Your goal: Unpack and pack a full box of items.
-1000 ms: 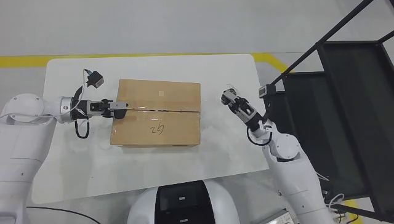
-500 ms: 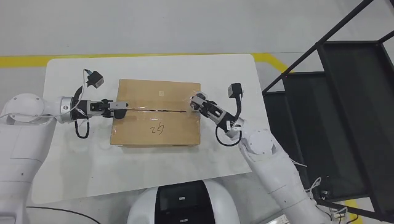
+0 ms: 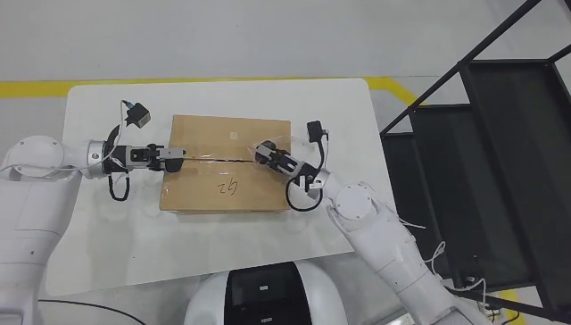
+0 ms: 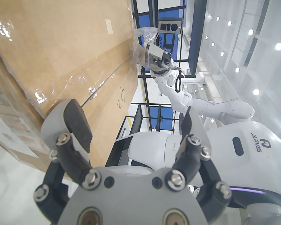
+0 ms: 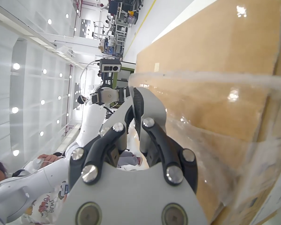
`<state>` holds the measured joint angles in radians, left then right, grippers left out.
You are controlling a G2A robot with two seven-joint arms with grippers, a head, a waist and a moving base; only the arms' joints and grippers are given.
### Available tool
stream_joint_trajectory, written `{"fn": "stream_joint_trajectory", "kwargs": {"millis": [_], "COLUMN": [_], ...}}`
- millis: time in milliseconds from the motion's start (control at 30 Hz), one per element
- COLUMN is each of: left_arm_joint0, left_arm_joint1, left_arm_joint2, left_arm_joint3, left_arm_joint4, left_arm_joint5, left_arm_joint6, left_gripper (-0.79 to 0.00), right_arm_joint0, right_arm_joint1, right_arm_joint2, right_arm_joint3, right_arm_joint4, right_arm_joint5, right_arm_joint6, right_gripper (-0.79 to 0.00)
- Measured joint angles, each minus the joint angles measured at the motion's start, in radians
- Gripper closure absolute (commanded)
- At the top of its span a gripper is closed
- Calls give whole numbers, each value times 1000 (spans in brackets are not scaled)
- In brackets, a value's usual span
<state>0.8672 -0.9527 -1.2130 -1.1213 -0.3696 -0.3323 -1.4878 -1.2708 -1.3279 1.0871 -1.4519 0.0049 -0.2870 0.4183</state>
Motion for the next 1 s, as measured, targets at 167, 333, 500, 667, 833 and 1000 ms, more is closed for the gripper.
{"fn": "stream_joint_trajectory", "kwargs": {"millis": [167,333,500,667,833,1000], "left_arm_joint0": [0,36,122,216,276,317], "left_arm_joint1": [0,8,34,58,68,72], "left_arm_joint2": [0,-37,-143,-254,-308,-329], "left_arm_joint3": [0,-34,-106,-129,-139,-160], "left_arm_joint4": [0,-33,-148,-195,-223,-229], "left_arm_joint5": [0,-11,-41,-67,-73,-84], "left_arm_joint6": [0,35,41,67,87,90], "left_gripper": [-785,-785,-785,-785,-785,-785], "right_arm_joint0": [24,27,30,40,57,70], "right_arm_joint1": [-7,-9,-10,-13,-18,-23], "right_arm_joint2": [-34,-57,-69,-83,-109,-138], "right_arm_joint3": [20,15,10,2,-1,-1], "right_arm_joint4": [-40,-85,-118,-143,-179,-229], "right_arm_joint5": [4,-9,-6,-1,5,4], "right_arm_joint6": [-17,-12,-21,-19,-14,-33], "right_gripper": [0,0,-385,-785,-785,-785]}}
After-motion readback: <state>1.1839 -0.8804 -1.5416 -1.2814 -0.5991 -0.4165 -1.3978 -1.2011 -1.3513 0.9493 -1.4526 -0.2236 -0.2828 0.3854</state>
